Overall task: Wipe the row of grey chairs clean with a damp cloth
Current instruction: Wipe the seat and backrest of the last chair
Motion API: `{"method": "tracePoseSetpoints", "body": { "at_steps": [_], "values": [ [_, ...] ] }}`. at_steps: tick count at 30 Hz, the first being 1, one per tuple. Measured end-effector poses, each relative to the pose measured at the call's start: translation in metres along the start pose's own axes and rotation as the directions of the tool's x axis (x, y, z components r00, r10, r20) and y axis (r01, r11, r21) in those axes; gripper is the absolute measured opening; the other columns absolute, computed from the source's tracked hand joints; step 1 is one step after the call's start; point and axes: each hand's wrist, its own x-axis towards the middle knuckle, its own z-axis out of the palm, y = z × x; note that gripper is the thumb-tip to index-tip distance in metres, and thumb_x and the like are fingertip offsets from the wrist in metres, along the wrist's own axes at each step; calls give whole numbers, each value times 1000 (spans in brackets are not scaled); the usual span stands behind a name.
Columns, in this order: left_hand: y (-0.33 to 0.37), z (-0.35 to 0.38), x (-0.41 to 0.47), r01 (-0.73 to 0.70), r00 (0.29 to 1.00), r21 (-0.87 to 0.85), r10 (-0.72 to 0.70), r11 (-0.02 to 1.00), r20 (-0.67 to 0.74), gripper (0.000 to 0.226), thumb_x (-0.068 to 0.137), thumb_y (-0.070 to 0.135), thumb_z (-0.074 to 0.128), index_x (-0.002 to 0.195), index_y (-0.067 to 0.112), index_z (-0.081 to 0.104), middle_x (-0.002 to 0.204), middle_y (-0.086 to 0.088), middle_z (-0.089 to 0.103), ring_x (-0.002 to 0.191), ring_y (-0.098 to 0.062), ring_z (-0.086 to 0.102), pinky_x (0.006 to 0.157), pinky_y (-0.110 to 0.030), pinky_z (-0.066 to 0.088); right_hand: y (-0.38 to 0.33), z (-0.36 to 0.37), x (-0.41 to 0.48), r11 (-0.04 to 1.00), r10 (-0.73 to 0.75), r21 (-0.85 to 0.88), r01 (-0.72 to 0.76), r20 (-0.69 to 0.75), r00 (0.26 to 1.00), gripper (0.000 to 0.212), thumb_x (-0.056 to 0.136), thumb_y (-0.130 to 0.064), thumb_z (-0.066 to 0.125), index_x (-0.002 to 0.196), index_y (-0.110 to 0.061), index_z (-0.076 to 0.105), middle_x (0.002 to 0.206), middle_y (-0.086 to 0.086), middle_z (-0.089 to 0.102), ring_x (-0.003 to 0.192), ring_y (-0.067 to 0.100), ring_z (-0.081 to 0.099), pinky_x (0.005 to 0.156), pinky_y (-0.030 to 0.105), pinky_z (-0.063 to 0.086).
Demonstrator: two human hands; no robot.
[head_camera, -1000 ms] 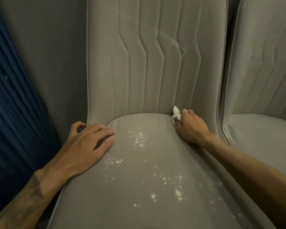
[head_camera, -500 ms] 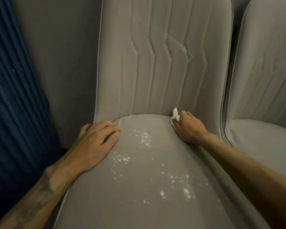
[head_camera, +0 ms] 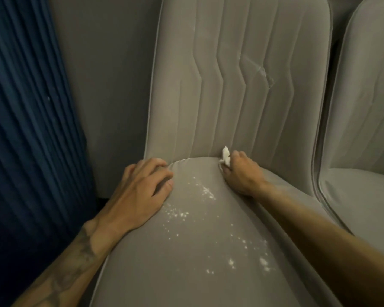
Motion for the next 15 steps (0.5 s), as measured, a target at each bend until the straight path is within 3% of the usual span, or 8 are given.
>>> {"method": "tracePoseSetpoints", "body": {
  "at_steps": [3, 6, 12, 15],
  "values": [
    [2, -4, -3, 66, 995, 75, -60, 995, -82, 44, 99, 52, 42, 130, 31, 65, 146, 0, 35, 139, -21, 28, 117, -39, 20, -33, 13, -17, 967, -231, 110, 229, 2, 973, 34, 101, -51, 45, 102, -17, 48, 107, 9, 57, 95, 33, 58, 74, 35, 37],
    [3, -3, -4, 144, 987, 73, -137, 987, -87, 51, 101, 52, 42, 139, 26, 61, 158, -5, 24, 149, -25, 22, 124, -44, 15, -32, 8, -37, 912, -386, 174, 373, 50, 921, 45, 93, -69, 38, 99, -25, 46, 98, -2, 55, 86, 24, 55, 71, 33, 38],
    [0, 0, -5, 167, 983, 5, -166, 986, -81, 47, 105, 46, 45, 146, 23, 52, 164, 3, 15, 149, -21, 22, 122, -43, 19, -26, 4, 6, 989, -128, 84, 125, 31, 991, 35, 103, -47, 45, 98, -13, 48, 110, 16, 59, 101, 37, 59, 75, 35, 39],
    [-1, 0, -3, 170, 982, -5, -169, 985, -85, 46, 105, 46, 46, 144, 24, 53, 162, 2, 16, 149, -22, 25, 121, -44, 23, -60, 16, -11, 950, -283, 150, 275, 30, 959, 33, 103, -51, 44, 98, -19, 46, 106, 10, 59, 95, 34, 58, 76, 36, 39]
  ]
}}
